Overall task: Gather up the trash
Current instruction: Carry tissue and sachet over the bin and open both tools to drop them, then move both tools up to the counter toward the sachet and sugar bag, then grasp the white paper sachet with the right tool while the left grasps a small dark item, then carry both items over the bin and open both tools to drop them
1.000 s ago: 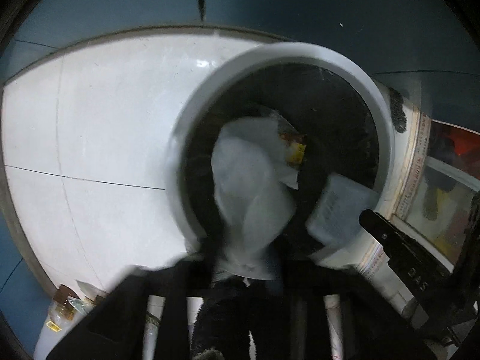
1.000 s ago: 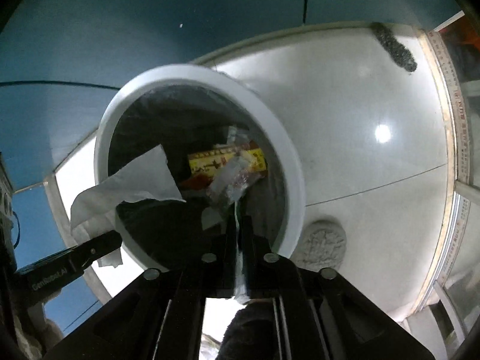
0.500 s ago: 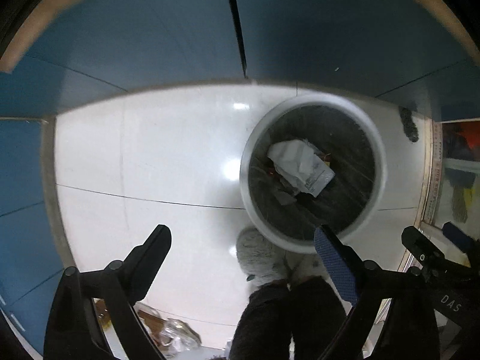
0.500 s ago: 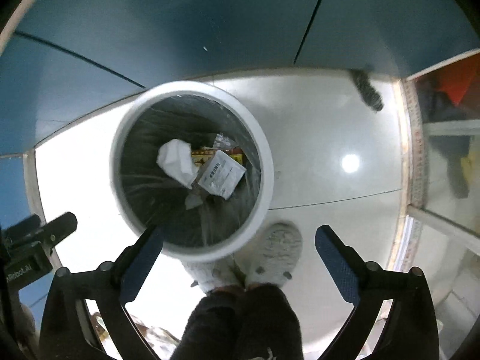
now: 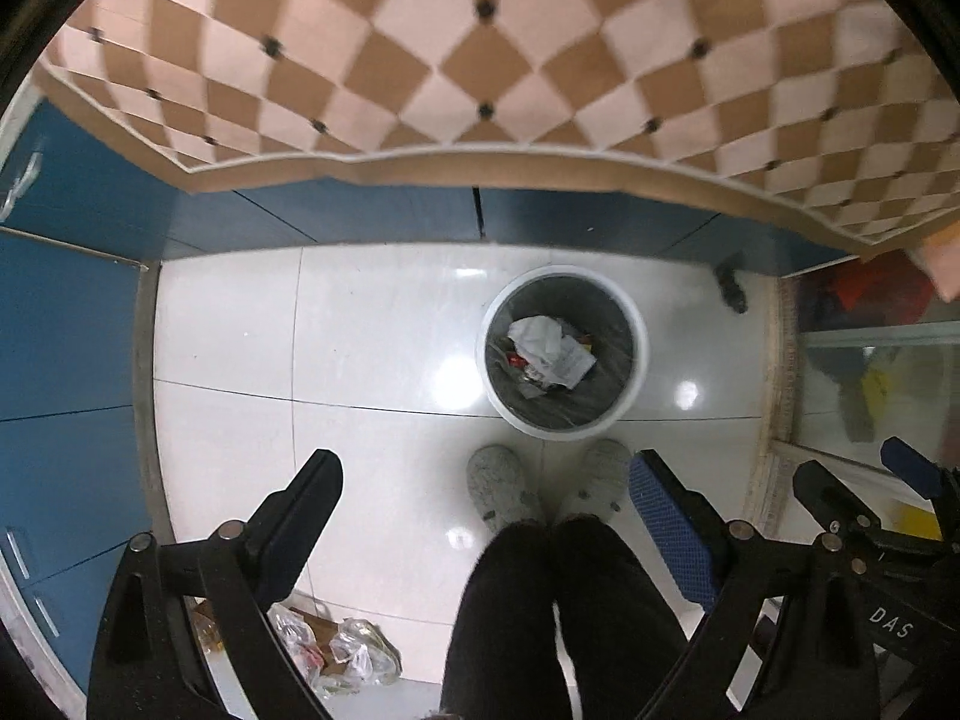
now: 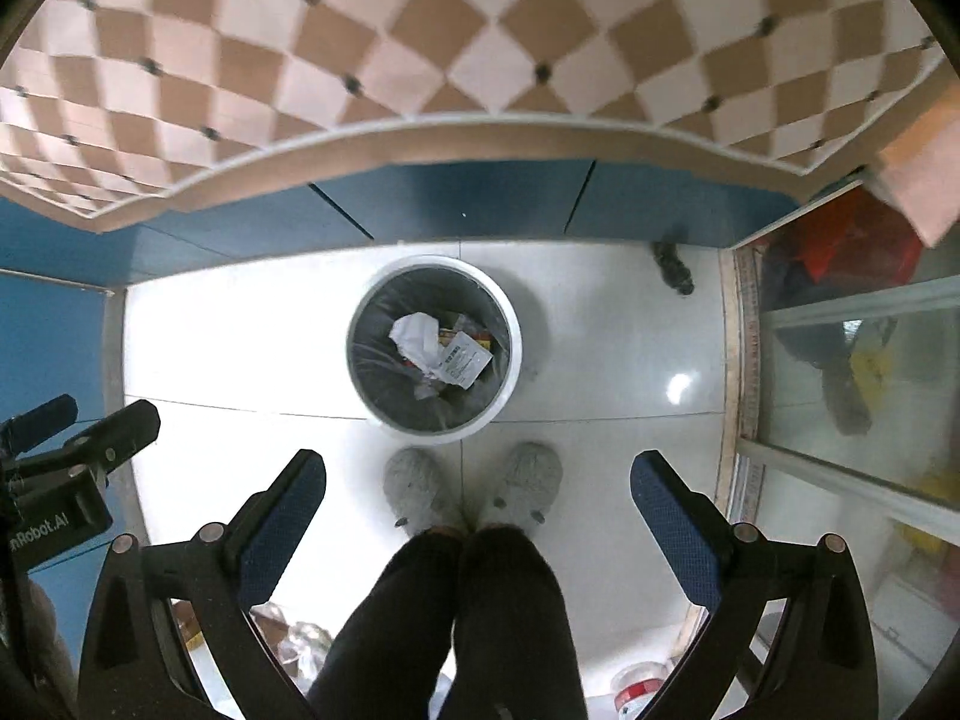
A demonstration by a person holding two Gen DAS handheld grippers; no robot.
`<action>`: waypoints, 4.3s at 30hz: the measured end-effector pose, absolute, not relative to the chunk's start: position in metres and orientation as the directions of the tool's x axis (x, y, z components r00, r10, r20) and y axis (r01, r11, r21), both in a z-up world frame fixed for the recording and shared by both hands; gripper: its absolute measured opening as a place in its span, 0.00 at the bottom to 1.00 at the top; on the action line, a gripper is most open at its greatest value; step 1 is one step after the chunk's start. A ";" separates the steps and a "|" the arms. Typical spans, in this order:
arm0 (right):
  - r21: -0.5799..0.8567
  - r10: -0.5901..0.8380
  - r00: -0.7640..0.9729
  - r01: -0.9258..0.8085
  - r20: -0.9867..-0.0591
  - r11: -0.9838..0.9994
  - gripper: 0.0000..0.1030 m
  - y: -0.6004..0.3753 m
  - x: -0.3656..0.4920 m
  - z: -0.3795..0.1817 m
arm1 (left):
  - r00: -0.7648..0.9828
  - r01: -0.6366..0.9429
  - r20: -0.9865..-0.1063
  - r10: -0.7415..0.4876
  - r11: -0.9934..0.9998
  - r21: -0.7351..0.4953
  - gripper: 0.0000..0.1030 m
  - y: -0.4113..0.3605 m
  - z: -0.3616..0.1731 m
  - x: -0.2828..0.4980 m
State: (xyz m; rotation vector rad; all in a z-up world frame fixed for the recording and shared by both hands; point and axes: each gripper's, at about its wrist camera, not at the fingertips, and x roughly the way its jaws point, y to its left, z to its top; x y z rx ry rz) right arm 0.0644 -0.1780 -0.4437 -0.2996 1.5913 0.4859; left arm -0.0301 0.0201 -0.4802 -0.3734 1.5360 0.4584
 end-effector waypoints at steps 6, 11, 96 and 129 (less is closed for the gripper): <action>0.140 0.125 -0.064 -0.484 -0.990 0.864 1.00 -0.191 0.053 -0.350 | 0.024 -0.510 -0.999 0.026 0.860 0.010 0.95 0.015 -0.412 -0.046; 0.159 0.167 -0.028 -0.498 -0.986 0.852 1.00 -0.197 0.043 -0.286 | 0.068 -0.504 -0.997 0.032 0.864 -0.007 0.95 0.007 -0.359 -0.056; 0.277 0.415 0.233 -0.459 -0.879 0.844 0.08 -0.197 0.373 -0.228 | 0.375 -0.399 -0.904 0.207 0.916 0.045 0.22 -0.003 -0.230 0.207; 0.342 0.272 -0.274 -0.252 -0.923 0.905 0.08 -0.156 0.080 -0.693 | -0.144 -0.546 -0.981 -0.128 0.837 -0.029 0.22 0.045 -0.721 0.019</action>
